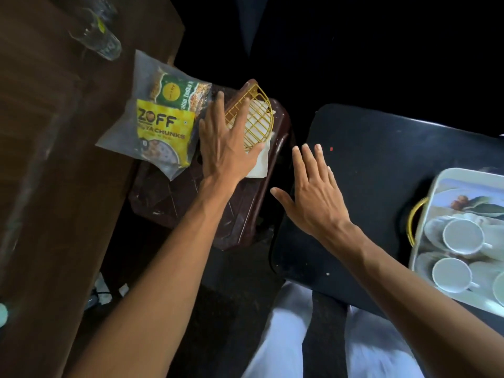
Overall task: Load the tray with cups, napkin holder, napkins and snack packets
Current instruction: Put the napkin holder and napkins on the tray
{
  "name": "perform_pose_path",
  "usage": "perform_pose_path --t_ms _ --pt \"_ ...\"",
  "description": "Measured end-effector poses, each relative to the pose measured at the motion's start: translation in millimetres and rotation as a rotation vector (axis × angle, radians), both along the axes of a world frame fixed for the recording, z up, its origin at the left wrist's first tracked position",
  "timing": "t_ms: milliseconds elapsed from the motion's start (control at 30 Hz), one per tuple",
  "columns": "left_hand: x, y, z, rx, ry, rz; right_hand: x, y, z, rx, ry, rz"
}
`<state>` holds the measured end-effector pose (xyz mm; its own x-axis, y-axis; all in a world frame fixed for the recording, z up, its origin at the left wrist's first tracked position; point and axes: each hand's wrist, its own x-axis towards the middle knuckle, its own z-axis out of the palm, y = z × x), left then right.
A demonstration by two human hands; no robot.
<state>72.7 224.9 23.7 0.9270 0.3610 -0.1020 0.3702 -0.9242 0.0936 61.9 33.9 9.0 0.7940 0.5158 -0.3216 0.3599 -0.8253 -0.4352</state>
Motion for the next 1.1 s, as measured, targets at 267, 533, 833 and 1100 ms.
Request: perform_pose_path --t_ms 267,533,833,1100 --pt "21 7 -21 -0.023 -0.106 -0.016 -3 22 -4 0.126 -0.009 -0.133" --pt "8 12 11 -0.227 -0.314 0.052 5 38 18 0.58 -0.102 -0.427" --pt "-55 -24 60 -1.109 -0.426 0.481 5 31 66 0.785 0.336 -0.588" --pt "-84 -109 45 -1.299 -0.303 0.53 -36 -39 62 0.703 0.269 -0.753"
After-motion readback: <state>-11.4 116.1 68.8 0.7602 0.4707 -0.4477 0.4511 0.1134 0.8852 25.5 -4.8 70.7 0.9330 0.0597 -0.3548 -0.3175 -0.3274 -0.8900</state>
